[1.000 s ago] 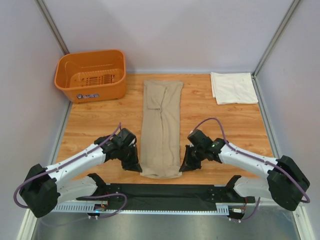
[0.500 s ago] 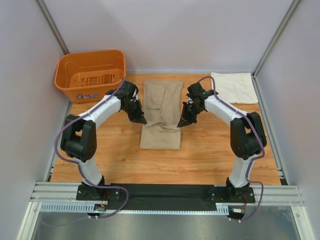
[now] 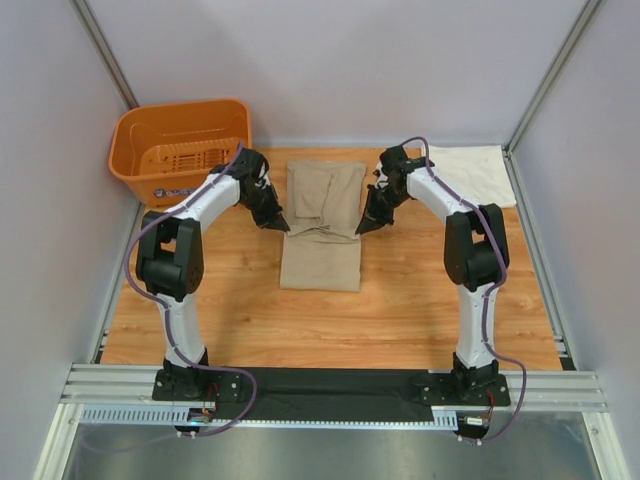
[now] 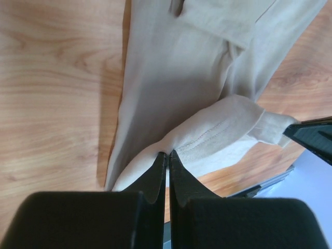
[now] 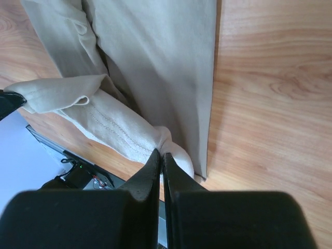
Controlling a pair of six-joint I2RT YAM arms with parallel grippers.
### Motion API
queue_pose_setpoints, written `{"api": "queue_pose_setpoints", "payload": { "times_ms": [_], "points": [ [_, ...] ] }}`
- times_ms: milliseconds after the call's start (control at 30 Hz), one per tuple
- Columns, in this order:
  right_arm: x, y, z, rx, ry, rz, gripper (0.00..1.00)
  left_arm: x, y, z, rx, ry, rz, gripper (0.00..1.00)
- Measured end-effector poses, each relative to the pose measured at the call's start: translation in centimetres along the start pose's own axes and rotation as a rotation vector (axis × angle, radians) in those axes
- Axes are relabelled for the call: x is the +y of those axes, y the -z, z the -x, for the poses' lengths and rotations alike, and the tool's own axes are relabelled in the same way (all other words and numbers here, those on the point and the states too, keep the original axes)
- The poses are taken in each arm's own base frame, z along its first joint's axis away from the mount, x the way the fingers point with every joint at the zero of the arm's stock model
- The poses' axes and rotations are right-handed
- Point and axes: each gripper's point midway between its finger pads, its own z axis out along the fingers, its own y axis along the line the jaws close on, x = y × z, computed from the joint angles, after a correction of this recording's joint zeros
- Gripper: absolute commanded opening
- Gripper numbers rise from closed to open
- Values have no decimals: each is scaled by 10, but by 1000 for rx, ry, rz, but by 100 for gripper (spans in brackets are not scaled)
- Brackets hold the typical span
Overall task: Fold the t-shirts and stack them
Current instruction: Fold the tshirt
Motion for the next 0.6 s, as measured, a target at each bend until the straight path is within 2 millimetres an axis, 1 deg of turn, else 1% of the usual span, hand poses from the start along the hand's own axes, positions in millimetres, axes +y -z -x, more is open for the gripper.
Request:
{"api": "queue_pose_setpoints", "payload": {
  "times_ms": [167, 367, 600],
  "points": [
    [-2, -9, 11, 17, -8, 17, 0, -7, -8, 19, -2, 7, -21, 0],
    [-6, -15, 21, 35, -34, 33, 0, -2, -20, 19, 21, 20, -7, 0],
    [-8, -16, 33, 36, -49, 58, 1, 3, -21, 23, 20, 38, -2, 0]
  ]
}}
